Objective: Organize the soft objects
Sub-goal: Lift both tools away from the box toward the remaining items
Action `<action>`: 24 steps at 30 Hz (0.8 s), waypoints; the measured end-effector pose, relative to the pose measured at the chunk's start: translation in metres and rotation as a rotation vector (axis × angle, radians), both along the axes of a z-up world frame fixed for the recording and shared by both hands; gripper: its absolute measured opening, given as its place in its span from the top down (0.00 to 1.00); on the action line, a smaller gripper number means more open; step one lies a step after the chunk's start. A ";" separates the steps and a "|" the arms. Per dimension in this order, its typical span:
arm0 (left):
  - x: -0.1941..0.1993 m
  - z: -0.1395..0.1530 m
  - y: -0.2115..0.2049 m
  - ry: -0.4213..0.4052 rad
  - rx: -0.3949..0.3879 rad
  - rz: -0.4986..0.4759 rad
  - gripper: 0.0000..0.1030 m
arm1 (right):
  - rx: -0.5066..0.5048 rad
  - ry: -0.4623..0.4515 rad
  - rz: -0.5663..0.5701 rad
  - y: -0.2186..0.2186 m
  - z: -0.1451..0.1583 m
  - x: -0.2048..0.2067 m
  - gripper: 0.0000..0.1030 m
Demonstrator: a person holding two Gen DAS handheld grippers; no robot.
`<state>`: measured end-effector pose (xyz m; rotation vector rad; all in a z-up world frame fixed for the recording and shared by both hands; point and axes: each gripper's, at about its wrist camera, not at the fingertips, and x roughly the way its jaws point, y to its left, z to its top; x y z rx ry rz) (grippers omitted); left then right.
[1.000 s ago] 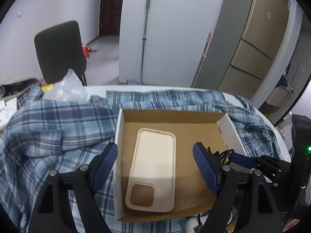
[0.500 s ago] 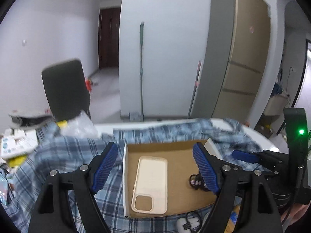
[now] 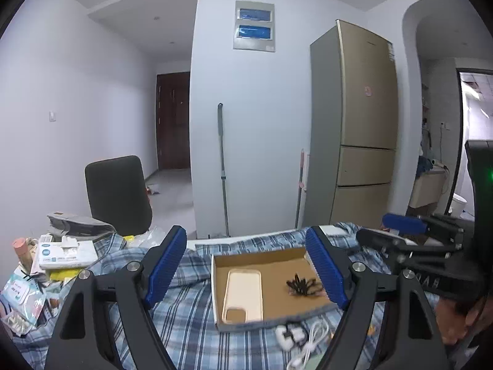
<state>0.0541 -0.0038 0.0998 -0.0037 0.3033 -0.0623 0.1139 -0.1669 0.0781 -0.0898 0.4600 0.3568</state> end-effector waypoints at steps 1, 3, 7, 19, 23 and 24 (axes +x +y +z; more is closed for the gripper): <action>-0.009 -0.005 0.001 0.000 0.007 -0.010 0.21 | 0.003 -0.010 0.000 -0.001 -0.006 -0.007 0.48; -0.024 -0.016 0.002 -0.003 0.010 -0.021 0.21 | 0.009 -0.026 0.002 -0.006 -0.017 -0.019 0.48; -0.048 -0.035 0.005 -0.025 0.013 -0.019 0.21 | 0.006 -0.022 0.001 -0.015 -0.046 -0.035 0.48; -0.058 -0.094 0.017 0.028 0.020 0.015 0.19 | 0.022 -0.033 -0.025 -0.022 -0.095 -0.043 0.34; -0.051 -0.102 0.020 0.037 0.015 0.012 0.01 | 0.036 -0.030 -0.032 -0.025 -0.096 -0.042 0.16; -0.049 -0.103 0.023 0.045 0.001 0.009 0.00 | 0.039 -0.024 -0.031 -0.026 -0.096 -0.041 0.13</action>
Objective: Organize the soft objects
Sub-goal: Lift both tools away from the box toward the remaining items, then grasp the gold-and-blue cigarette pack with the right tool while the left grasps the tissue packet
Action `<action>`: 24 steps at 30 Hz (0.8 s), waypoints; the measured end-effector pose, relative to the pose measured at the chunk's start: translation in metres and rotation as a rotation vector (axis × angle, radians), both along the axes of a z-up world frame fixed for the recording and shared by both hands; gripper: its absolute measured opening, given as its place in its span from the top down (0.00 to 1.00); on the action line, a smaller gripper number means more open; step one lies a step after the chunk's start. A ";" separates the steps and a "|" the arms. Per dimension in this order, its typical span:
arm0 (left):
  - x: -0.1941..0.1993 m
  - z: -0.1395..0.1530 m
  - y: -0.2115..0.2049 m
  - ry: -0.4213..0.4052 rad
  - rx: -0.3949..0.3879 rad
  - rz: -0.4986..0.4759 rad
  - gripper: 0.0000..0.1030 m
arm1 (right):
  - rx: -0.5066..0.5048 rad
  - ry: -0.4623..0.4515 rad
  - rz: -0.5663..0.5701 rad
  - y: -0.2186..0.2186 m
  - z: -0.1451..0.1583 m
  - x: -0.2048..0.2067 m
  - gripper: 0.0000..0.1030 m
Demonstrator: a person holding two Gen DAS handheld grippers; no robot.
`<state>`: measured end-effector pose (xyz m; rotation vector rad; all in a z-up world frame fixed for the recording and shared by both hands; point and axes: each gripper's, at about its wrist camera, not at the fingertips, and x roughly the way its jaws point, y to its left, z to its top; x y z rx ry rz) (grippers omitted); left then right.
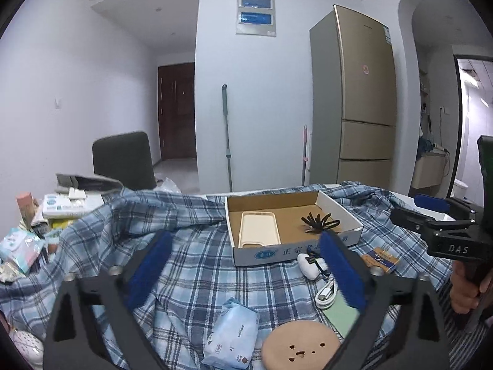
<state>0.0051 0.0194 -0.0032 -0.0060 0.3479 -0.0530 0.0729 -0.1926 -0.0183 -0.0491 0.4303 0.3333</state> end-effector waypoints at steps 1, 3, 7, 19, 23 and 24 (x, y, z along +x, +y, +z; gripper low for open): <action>0.001 0.000 0.002 0.002 -0.014 -0.001 0.00 | 0.001 0.010 -0.001 0.000 -0.001 0.002 0.10; 0.003 -0.001 0.008 0.007 -0.037 0.008 0.00 | 0.007 0.026 0.002 -0.001 -0.003 0.005 0.00; 0.007 -0.004 0.011 0.026 -0.050 0.019 0.00 | 0.014 0.041 -0.004 -0.003 -0.004 0.007 0.01; 0.009 -0.008 0.006 0.041 -0.029 0.007 0.00 | 0.025 0.246 0.023 -0.023 0.004 0.039 0.01; 0.012 -0.010 0.004 0.057 -0.023 -0.018 0.00 | 0.021 0.361 0.013 -0.019 -0.017 0.054 0.01; 0.012 -0.011 0.004 0.058 -0.024 -0.016 0.00 | 0.021 0.378 0.015 -0.018 -0.024 0.056 0.03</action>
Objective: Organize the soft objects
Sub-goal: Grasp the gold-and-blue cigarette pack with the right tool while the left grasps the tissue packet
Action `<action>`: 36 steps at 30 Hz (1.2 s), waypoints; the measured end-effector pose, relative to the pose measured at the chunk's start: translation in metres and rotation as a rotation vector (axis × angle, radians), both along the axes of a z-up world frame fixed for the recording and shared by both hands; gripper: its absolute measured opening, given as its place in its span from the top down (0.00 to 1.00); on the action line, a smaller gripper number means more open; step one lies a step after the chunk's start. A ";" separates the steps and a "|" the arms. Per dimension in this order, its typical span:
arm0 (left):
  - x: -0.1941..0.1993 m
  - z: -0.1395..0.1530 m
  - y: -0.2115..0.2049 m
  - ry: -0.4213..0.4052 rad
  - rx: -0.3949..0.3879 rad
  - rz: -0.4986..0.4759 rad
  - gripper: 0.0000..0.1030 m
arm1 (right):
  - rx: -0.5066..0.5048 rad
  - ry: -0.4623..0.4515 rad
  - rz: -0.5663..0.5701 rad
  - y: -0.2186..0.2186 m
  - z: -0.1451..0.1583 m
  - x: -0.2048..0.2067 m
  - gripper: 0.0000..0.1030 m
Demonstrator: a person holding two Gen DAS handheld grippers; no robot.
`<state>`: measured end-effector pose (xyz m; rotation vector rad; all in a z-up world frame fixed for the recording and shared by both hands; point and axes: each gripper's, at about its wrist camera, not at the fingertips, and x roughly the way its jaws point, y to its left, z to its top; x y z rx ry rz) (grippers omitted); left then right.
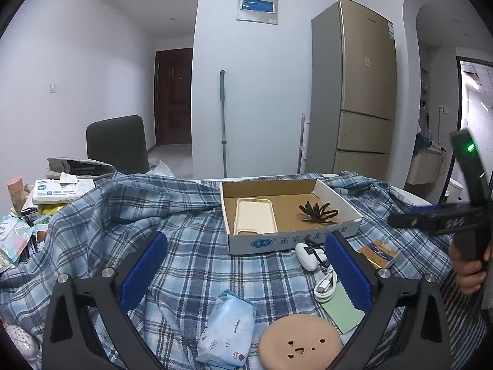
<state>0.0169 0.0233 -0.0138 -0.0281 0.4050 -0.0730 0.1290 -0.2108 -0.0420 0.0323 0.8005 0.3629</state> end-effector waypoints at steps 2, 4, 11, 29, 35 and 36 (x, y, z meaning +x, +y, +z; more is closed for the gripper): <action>0.000 0.000 0.001 0.000 -0.005 0.004 0.00 | 0.005 0.048 0.000 0.000 -0.014 0.006 0.04; 0.001 0.000 0.002 0.001 -0.010 0.008 0.00 | 0.030 0.099 -0.004 -0.003 -0.025 0.013 0.04; 0.006 -0.003 0.003 0.029 -0.018 -0.007 0.00 | 0.030 0.205 -0.002 -0.004 -0.045 0.026 0.04; 0.006 -0.004 0.004 0.029 -0.030 -0.007 0.00 | -0.053 0.194 0.021 0.008 -0.049 0.024 0.17; 0.009 0.009 0.014 0.059 0.008 -0.006 0.00 | -0.095 -0.034 -0.024 0.003 -0.007 -0.008 0.17; 0.011 0.011 0.016 0.073 0.020 -0.002 0.00 | -0.110 -0.066 -0.020 0.005 -0.001 -0.014 0.17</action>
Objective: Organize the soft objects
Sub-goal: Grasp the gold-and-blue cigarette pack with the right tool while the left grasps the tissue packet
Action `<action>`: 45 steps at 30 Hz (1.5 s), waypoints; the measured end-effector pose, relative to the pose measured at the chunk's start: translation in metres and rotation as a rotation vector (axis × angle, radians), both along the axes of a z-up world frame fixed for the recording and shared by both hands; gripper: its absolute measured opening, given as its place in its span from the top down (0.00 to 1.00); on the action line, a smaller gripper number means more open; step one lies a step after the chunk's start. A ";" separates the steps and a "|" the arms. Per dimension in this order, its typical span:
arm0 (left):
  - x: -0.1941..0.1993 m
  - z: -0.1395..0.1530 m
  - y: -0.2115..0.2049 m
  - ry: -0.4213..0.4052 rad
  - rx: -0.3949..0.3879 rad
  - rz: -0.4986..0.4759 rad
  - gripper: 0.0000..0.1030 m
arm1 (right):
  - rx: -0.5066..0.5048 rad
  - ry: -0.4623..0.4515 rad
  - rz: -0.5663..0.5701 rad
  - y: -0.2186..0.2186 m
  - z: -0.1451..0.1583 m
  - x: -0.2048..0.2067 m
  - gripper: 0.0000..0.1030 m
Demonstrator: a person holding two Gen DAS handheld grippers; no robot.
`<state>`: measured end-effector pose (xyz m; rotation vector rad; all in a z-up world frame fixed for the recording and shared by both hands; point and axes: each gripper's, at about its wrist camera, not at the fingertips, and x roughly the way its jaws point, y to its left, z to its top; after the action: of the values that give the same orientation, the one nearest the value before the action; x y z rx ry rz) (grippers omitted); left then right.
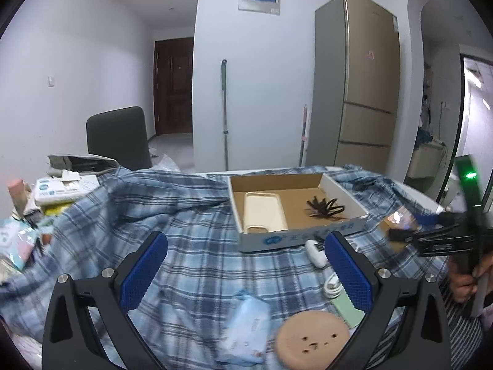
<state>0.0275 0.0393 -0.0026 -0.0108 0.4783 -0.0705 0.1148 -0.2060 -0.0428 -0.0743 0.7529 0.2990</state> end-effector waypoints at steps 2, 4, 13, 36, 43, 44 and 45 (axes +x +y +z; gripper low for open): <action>0.001 0.000 0.004 0.029 0.021 0.004 0.00 | -0.019 -0.045 0.019 0.004 0.009 -0.014 0.17; 0.003 -0.007 0.007 0.078 0.037 -0.011 0.00 | -0.033 -0.074 0.033 0.009 0.014 -0.025 0.17; 0.012 -0.040 0.010 0.309 0.073 -0.033 0.14 | -0.114 -0.130 0.082 0.028 0.002 -0.051 0.17; 0.029 -0.082 -0.021 0.509 0.200 -0.125 0.50 | -0.086 -0.080 0.101 0.028 -0.013 -0.044 0.16; 0.017 -0.067 -0.011 0.406 0.112 -0.146 0.76 | -0.082 -0.081 0.099 0.028 -0.013 -0.045 0.16; 0.012 -0.063 -0.011 0.377 0.113 -0.150 0.76 | -0.080 -0.084 0.098 0.028 -0.012 -0.045 0.16; 0.007 -0.059 -0.012 0.336 0.120 -0.149 0.76 | -0.078 -0.090 0.097 0.027 -0.012 -0.046 0.17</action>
<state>0.0342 0.0269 -0.0614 0.1326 0.8184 -0.1884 0.0691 -0.1787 -0.0545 -0.1968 0.6721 0.3560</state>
